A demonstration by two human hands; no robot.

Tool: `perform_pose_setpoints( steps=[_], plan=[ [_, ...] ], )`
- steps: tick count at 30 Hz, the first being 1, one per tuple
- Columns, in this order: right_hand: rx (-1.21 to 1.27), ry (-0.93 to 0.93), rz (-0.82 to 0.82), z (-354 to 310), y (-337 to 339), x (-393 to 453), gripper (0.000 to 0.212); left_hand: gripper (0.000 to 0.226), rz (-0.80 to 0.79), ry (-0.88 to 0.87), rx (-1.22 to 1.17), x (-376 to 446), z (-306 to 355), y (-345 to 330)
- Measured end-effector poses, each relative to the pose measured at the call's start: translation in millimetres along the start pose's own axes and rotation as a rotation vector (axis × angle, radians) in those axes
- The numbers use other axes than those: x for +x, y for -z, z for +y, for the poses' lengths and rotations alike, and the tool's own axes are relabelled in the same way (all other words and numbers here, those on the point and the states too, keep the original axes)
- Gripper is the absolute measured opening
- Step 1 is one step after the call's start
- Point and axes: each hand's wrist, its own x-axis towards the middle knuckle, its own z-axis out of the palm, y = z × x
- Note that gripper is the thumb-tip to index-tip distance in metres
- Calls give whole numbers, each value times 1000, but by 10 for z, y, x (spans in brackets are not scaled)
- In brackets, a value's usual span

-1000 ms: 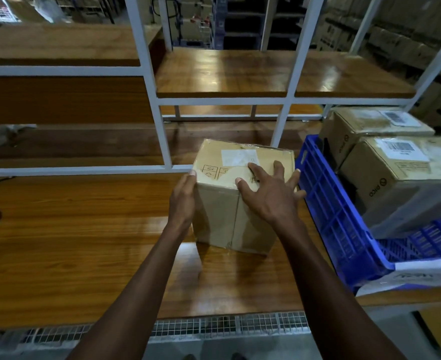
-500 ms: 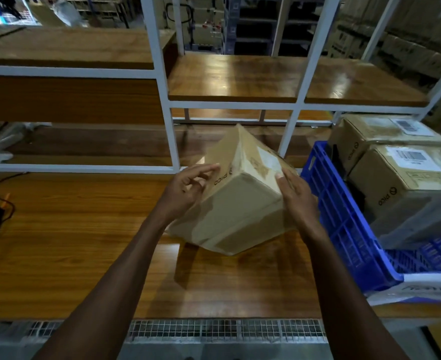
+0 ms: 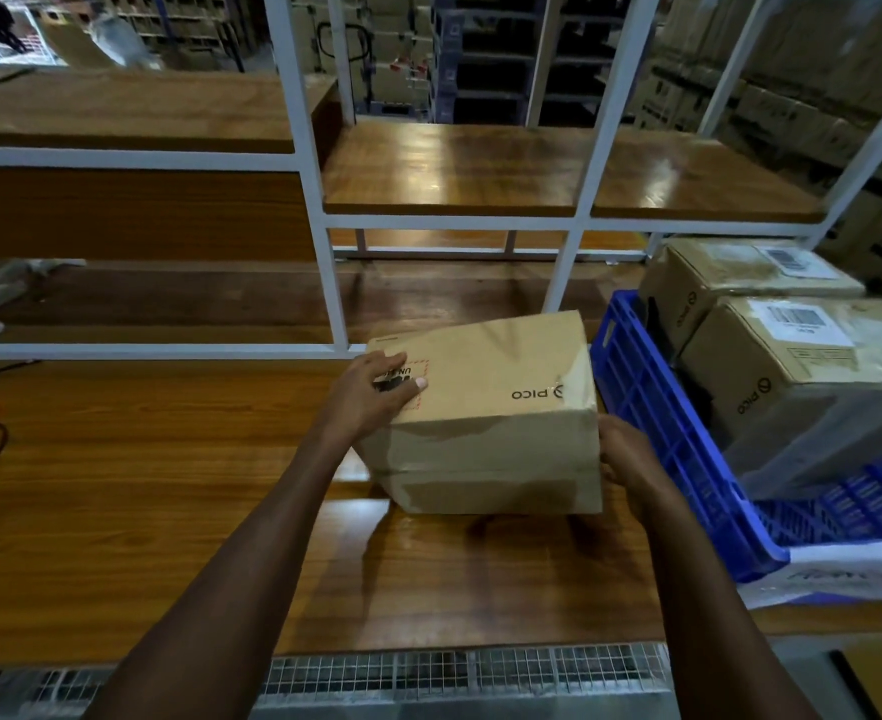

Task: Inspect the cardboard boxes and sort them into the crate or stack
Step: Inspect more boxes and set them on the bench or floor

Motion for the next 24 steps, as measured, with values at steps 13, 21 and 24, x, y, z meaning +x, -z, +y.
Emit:
perform_pose_setpoints(
  steps=[13,21,24],
  plan=[
    [147,-19,-18,-271,-8,-73,26,58,37,-15,-20,-71,-37,27],
    [-198,254,244,-82,-251,114,48,57,53,-34,45,-75,-91,-82],
    [-471,392,247,-208,-375,117,45,56,50,-24,92,-67,-55,-76]
  ],
)
